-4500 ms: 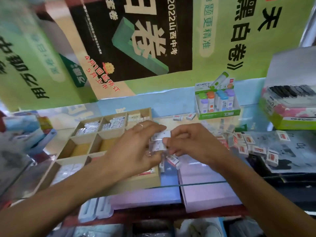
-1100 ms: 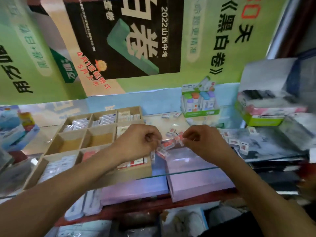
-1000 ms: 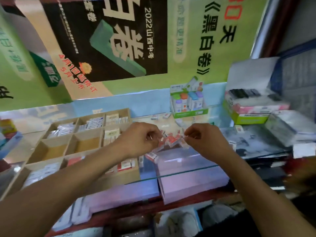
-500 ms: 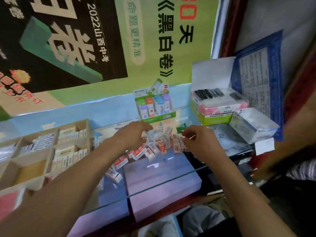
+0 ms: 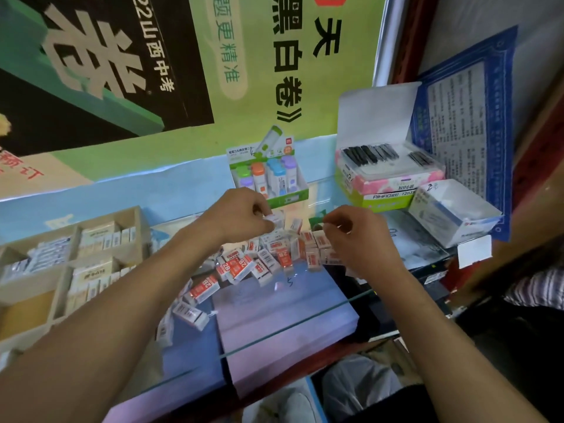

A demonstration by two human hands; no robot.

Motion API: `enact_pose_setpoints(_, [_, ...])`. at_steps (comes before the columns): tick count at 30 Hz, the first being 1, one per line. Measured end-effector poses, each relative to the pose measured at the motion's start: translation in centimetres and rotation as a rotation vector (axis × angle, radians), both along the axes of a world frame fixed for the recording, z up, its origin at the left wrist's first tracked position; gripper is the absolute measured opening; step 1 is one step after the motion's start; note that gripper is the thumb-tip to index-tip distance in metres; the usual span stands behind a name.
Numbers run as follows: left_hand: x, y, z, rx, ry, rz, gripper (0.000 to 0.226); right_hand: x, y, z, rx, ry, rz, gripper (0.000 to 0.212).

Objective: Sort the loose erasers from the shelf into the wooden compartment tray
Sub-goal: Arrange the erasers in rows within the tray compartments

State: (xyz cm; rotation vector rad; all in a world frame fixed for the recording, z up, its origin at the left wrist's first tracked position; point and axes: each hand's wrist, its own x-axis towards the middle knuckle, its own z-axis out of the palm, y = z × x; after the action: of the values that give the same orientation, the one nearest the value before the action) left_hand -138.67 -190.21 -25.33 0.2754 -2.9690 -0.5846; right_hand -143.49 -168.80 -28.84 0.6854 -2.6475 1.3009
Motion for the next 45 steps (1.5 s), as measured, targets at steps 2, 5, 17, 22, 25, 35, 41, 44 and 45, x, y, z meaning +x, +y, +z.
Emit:
enact_pose_setpoints(2, [0.0, 0.8, -0.6, -0.053, -0.085, -0.026, 0.02, 0.0, 0.5, 0.1, -0.034, -0.017, -0.023, 0.009])
enact_pose_setpoints(5, [-0.2, 1.1, -1.3, -0.076, -0.118, 0.0, 0.024, -0.2, 1.2, 0.4, -0.083, -0.022, -0.049, 0.01])
enact_pose_setpoints(17, [-0.2, 2.0, -1.9, -0.176, -0.102, 0.025, 0.02, -0.6, 4.4, 1.3, 0.221, -0.221, -0.054, 0.02])
enact_pose_setpoints(22, [0.7, 1.5, -1.8, -0.072, -0.027, 0.07, 0.023, 0.9, 3.7, 1.5, 0.375, -0.364, 0.131, 0.047])
enact_pose_setpoints(25, [1.6, 1.5, -1.5, -0.004, 0.065, 0.099, 0.023, 1.1, 2.9, 1.1, 0.403, -0.274, 0.088, 0.039])
enact_pose_setpoints(35, [5.1, 1.4, -1.1, 0.075, 0.134, 0.137, 0.025, 3.4, 1.2, 1.1, 0.668, -0.062, 0.032, 0.048])
enact_pose_setpoints(41, [7.3, 0.6, -1.3, 0.096, 0.104, 0.135, 0.023, 5.5, -1.2, 0.6, 0.629, 0.004, 0.408, 0.08])
enact_pose_setpoints(44, [8.2, -0.3, -1.2, 0.103, 0.102, 0.155, 0.024, 5.7, -1.6, 0.0, 0.715, 0.025, 0.472, 0.073])
enact_pose_setpoints(45, [8.4, -0.5, -1.1, 0.107, 0.102, 0.166, 0.024, 5.6, -1.6, -0.1, 0.733, 0.026, 0.468, 0.071])
